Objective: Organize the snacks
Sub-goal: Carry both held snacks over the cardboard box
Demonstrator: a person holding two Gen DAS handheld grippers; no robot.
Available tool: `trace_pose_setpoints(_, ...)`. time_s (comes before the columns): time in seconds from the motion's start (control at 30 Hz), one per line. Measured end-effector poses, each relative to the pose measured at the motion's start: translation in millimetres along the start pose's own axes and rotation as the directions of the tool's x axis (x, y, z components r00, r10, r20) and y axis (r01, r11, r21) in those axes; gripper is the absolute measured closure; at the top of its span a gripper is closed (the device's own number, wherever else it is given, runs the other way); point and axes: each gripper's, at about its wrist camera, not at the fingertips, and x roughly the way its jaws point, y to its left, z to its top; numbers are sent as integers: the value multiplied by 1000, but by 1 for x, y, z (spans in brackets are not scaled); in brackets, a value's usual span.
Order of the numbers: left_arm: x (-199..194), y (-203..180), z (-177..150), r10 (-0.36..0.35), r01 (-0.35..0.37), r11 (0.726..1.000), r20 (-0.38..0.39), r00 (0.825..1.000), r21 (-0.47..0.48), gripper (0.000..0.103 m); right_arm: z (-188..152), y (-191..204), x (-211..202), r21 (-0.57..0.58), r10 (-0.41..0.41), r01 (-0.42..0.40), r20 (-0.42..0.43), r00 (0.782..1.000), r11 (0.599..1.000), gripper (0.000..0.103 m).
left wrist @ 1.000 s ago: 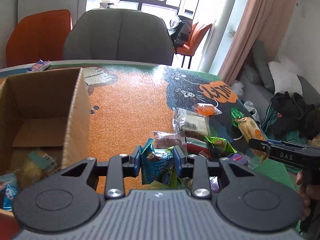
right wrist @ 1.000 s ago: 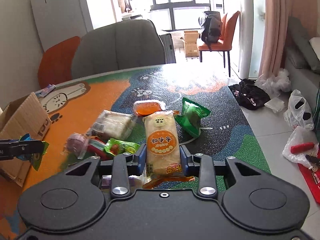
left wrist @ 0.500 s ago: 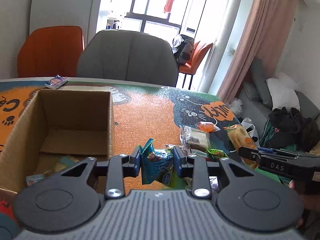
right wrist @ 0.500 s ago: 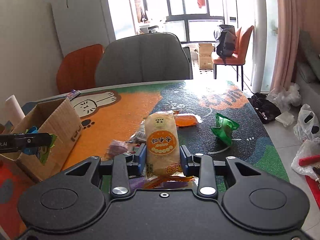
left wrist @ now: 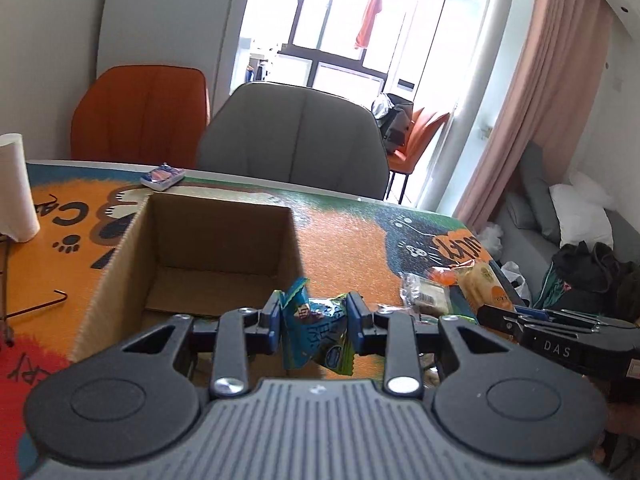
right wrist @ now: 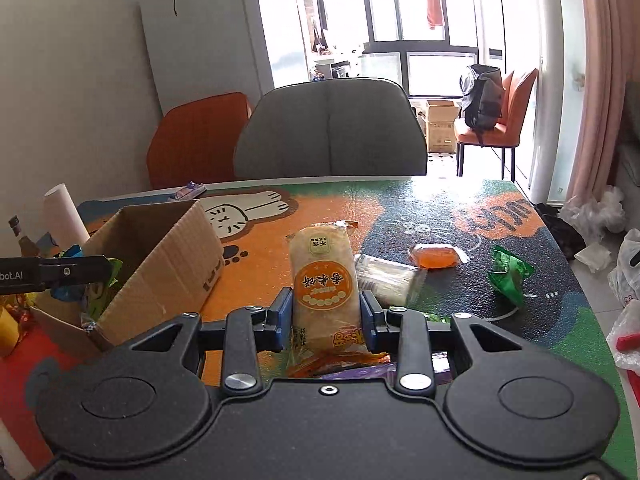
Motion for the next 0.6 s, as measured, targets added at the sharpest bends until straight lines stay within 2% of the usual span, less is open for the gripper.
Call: trace_pose_setpoints(0.6, -2, 62, 12, 108, -108, 992, 1, 994, -67, 71, 15, 48, 10, -65, 51, -50, 5, 999, 997, 70)
